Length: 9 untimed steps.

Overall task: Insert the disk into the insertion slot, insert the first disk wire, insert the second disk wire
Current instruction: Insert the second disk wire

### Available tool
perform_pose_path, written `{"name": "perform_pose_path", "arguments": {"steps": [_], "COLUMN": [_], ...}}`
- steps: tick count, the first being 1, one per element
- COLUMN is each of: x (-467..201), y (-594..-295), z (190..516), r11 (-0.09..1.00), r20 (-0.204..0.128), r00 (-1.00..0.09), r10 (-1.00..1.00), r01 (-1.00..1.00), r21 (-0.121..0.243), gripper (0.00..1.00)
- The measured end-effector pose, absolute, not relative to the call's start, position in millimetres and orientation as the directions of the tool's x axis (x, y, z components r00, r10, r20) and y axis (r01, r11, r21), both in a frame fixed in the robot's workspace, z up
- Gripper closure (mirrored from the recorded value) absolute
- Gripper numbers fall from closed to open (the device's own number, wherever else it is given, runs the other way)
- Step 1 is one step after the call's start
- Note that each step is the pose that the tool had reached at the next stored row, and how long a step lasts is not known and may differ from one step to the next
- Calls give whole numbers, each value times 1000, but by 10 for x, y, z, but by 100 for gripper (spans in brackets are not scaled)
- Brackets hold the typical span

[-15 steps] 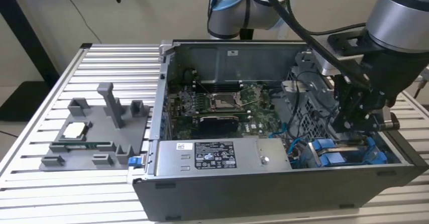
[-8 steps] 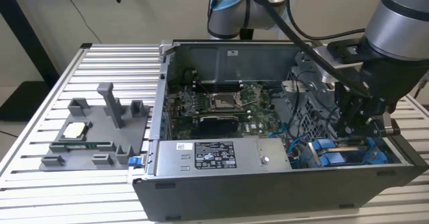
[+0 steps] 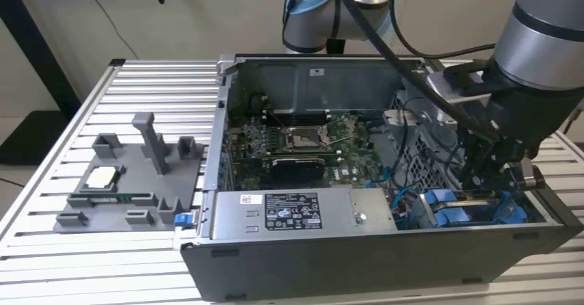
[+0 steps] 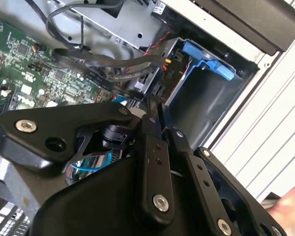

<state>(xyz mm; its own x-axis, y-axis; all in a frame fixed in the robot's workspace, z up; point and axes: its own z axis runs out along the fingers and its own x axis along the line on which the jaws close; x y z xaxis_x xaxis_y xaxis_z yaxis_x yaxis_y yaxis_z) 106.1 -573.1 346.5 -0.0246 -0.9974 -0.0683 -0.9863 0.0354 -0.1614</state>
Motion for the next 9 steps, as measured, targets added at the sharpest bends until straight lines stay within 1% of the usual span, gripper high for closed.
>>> {"name": "perform_pose_path", "arguments": {"steps": [3, 9], "x": [1076, 1087], "y": [-5731, -5731], "z": [3449, 3428], "r11": [35, 35], "r20": [-68, -69], "r00": [-24, -24], "r10": [-997, -997], "r01": [-985, -984], "r21": [-172, -174], "gripper": [84, 84]}}
